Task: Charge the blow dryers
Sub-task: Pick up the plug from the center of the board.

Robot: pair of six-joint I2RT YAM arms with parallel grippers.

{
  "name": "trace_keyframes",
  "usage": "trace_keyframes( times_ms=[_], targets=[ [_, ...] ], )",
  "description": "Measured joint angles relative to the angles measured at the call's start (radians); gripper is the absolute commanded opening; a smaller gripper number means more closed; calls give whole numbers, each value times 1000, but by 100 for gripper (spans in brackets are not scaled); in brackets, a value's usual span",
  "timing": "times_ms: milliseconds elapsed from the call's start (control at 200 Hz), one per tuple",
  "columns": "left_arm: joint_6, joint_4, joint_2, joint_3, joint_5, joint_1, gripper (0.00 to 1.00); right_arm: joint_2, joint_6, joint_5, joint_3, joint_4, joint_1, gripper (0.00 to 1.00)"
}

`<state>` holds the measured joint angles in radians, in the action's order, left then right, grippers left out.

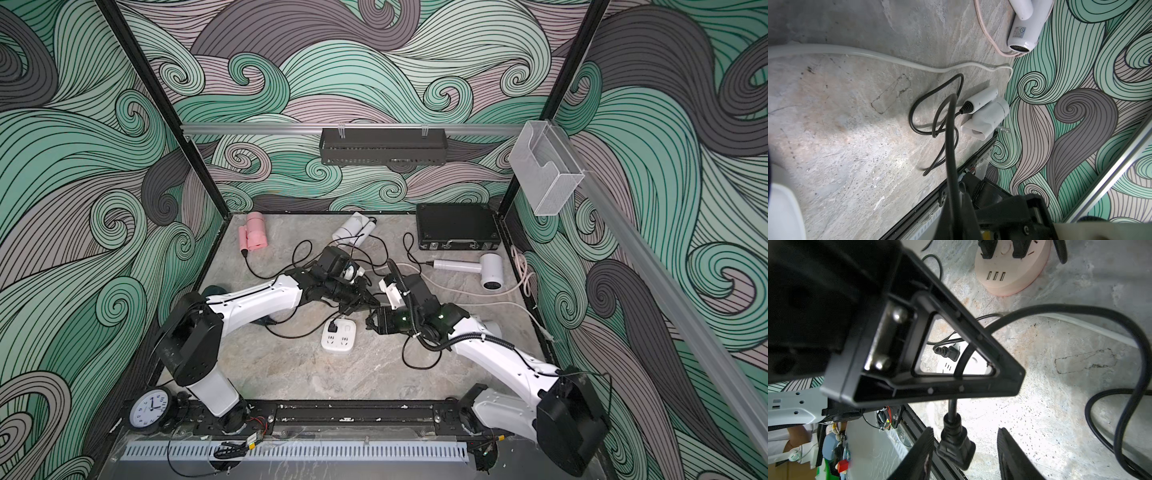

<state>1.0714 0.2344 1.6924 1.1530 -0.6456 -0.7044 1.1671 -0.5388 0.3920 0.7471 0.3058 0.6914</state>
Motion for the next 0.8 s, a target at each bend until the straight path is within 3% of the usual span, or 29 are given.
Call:
trace_keyframes(
  times_ms=[435, 585, 695, 801],
  targets=[
    [-60, 105, 5, 52, 50, -13, 0, 80, 0, 7, 64, 31, 2, 34],
    [-74, 134, 8, 62, 70, -17, 0, 95, 0, 10, 77, 47, 10, 33],
    [-82, 160, 8, 67, 87, -17, 0, 102, 0, 6, 94, 74, 21, 42],
    [-89, 177, 15, 83, 99, -18, 0, 115, 2, -20, 114, 103, 43, 42]
  ],
)
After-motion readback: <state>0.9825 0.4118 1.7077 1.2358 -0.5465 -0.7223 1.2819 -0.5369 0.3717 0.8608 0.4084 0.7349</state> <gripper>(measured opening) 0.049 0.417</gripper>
